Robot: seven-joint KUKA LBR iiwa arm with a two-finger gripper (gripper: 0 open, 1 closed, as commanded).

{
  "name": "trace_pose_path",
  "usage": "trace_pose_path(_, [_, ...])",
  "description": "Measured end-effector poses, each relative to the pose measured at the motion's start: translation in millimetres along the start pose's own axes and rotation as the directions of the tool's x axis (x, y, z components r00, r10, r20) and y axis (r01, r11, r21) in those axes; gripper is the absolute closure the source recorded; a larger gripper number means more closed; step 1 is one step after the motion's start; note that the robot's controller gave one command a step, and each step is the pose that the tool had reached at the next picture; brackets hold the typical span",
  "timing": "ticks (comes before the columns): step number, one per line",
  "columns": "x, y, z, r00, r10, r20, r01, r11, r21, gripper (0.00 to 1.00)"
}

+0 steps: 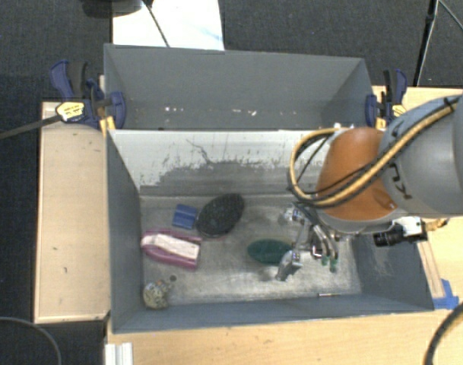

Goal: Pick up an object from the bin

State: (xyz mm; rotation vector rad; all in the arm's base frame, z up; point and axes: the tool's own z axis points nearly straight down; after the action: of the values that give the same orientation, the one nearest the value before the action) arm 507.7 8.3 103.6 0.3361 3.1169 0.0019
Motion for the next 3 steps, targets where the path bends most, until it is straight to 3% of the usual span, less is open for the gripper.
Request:
trace_pose_path(1, [15.9, 3, 33, 0.973, 0.230, -0.004, -0.230, 0.973, 0.002, 0.00])
trace_pose_path(2, [16.7, 29, 32, 0.971, 0.241, -0.002, -0.241, 0.971, 0.001, 0.00])
trace_pose_path(3, [17.1, 29, 32, 0.971, 0.238, -0.005, -0.238, 0.971, 0.001, 1.00])
